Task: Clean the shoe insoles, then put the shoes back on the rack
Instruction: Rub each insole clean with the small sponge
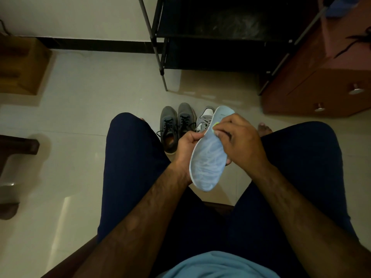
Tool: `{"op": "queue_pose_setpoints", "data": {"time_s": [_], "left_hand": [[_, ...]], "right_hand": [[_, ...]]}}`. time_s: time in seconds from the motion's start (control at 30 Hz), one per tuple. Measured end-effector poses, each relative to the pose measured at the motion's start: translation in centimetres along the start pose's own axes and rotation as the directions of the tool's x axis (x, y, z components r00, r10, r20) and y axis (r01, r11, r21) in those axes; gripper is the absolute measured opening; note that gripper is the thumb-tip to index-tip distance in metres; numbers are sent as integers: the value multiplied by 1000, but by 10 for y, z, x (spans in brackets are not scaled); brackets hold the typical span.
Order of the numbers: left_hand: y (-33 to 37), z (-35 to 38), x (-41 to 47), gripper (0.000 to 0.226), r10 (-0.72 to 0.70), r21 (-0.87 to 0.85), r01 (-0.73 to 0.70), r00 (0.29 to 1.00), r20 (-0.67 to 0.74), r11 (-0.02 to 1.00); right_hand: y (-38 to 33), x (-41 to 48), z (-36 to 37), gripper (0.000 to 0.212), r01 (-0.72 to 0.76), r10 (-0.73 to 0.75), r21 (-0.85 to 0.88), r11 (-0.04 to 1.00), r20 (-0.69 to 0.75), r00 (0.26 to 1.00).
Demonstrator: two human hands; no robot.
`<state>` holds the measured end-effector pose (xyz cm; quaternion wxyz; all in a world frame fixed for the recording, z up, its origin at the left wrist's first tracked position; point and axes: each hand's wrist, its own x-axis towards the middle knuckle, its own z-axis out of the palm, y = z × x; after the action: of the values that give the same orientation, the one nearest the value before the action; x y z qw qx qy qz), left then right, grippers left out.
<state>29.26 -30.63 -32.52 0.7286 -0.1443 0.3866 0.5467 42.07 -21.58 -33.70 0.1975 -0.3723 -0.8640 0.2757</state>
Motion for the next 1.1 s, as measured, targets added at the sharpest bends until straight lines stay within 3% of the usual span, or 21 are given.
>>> {"op": "queue_pose_setpoints", "data": {"time_s": [0.1, 0.23, 0.4, 0.53, 0.67, 0.83, 0.97, 1.03, 1.1], "left_hand": [[1, -5, 2, 49, 7, -39, -7, 1000, 18, 999], [-2, -1, 3, 40, 5, 20, -5, 1000, -8, 1000], [-1, -2, 2, 42, 16, -30, -15, 999, 52, 999], [-4, 1, 4, 39, 8, 37, -8, 1000, 10, 999], [-2, 0, 1, 37, -3, 11, 3, 999, 35, 1000], [-2, -5, 7, 40, -4, 74, 7, 1000, -30, 997], [-1, -7, 6, 41, -16, 30, 15, 1000, 8, 999], [1, -8, 9, 42, -18, 51, 17, 1000, 13, 999], [1, -9, 11, 47, -6, 94, 8, 1000, -23, 996]], "right_hand": [[-8, -7, 1, 11, 137, -140, 47, 990, 70, 988], [5, -1, 0, 11, -60, 61, 35, 998, -21, 998], [-6, -8, 4, 12, 78, -82, 64, 995, 52, 995], [6, -3, 3, 10, -92, 92, 24, 996, -37, 995], [-2, -8, 3, 13, 54, -57, 41, 998, 76, 995], [11, -1, 3, 10, -123, 123, 52, 991, -6, 992], [-4, -7, 2, 13, 47, -58, 114, 992, 100, 993], [0, -5, 2, 12, -16, 5, 129, 992, 88, 996], [7, 0, -1, 12, -165, 163, 158, 974, 23, 986]]}}
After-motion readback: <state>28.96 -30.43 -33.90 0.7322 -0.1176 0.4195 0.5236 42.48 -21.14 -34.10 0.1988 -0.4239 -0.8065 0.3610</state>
